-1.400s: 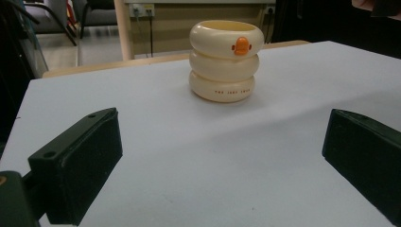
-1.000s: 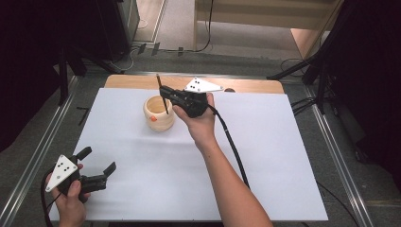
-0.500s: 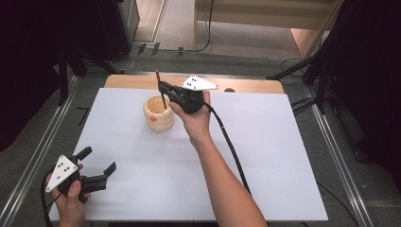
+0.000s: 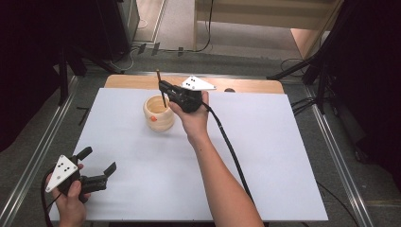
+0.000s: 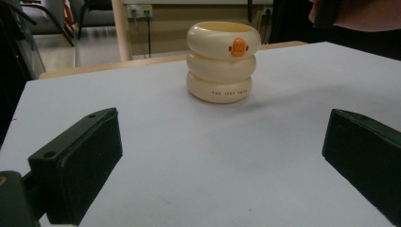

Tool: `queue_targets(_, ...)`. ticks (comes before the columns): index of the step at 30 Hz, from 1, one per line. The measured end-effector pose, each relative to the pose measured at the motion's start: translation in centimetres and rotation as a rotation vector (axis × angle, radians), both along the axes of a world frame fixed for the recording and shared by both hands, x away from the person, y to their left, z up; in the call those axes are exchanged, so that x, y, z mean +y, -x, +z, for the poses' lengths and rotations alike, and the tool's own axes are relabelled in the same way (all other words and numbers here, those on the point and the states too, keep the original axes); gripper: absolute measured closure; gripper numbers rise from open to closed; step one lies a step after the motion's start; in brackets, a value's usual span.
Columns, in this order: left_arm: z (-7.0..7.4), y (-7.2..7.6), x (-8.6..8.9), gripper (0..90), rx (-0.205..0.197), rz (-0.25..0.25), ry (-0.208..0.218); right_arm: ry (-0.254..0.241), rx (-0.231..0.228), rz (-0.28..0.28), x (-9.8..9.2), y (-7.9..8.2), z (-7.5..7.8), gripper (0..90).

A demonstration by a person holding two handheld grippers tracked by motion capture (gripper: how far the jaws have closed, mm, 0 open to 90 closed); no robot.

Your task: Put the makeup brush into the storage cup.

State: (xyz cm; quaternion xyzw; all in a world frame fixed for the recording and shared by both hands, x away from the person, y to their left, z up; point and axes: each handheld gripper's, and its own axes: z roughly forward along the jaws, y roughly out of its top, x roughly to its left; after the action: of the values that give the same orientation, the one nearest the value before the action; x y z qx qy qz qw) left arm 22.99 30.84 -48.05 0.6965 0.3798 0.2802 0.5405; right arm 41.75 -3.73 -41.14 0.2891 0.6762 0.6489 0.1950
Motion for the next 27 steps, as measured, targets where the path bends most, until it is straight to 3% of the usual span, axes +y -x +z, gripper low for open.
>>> queue_targets(27, 0.0, 0.1, 0.0, 0.0, -0.001, 0.002, 0.003, 0.021, 0.027, 0.001, 1.2, -0.7, -2.3, 84.7)
